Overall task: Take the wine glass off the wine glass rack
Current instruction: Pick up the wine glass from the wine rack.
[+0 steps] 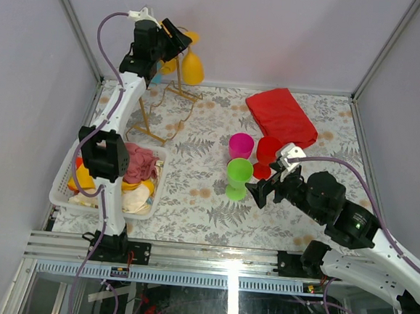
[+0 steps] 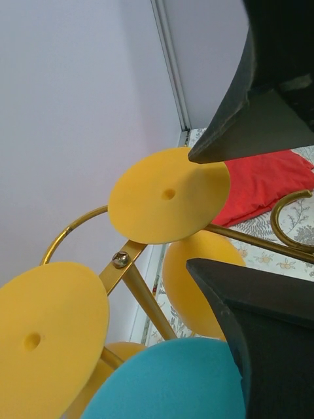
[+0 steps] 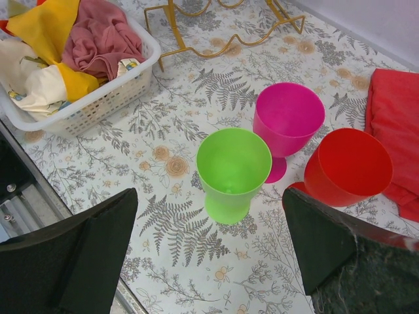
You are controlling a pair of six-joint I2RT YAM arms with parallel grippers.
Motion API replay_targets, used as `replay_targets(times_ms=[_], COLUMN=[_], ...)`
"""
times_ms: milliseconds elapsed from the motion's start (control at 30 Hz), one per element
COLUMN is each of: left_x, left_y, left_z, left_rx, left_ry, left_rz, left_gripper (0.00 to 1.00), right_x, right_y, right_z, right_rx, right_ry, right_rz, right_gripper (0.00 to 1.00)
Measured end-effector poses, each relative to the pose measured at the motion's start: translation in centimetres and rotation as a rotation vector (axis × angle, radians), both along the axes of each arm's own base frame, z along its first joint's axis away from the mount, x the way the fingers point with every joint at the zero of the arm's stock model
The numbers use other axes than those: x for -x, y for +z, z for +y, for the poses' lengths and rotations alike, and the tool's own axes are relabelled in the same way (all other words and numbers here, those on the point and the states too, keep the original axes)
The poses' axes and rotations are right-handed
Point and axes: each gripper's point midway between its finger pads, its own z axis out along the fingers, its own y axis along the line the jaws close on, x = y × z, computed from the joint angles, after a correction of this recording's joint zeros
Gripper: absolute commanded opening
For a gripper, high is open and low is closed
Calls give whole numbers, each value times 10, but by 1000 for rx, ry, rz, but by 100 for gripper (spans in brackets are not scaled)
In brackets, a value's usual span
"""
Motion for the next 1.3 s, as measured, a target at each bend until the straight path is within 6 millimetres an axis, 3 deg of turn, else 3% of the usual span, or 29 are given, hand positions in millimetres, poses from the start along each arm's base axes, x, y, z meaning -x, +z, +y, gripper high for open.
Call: replay_targets(times_ms=[400,900,967,1067,1300], left_x=[-3,-7,-7,-7,-7], left_y=[1,2,2,2,6], left_z=[3,13,13,13,10], left_rx=[10,7,7,7,13], left_ry=[20,74,74,73,59], left_rz=[-2,-5,-5,-8,-36], left_gripper=[37,21,23,38,54], right_x=[1,2,2,3,4], right_y=[2,1,0,0,0], right_z=[-1,-5,-5,-4,-5], right_rx=[-3,11,13,15,16], right_ry=[1,4,5,10,12], right_rz=[-7,-12,-11,-8,-7], right_gripper=[99,99,99,99,99])
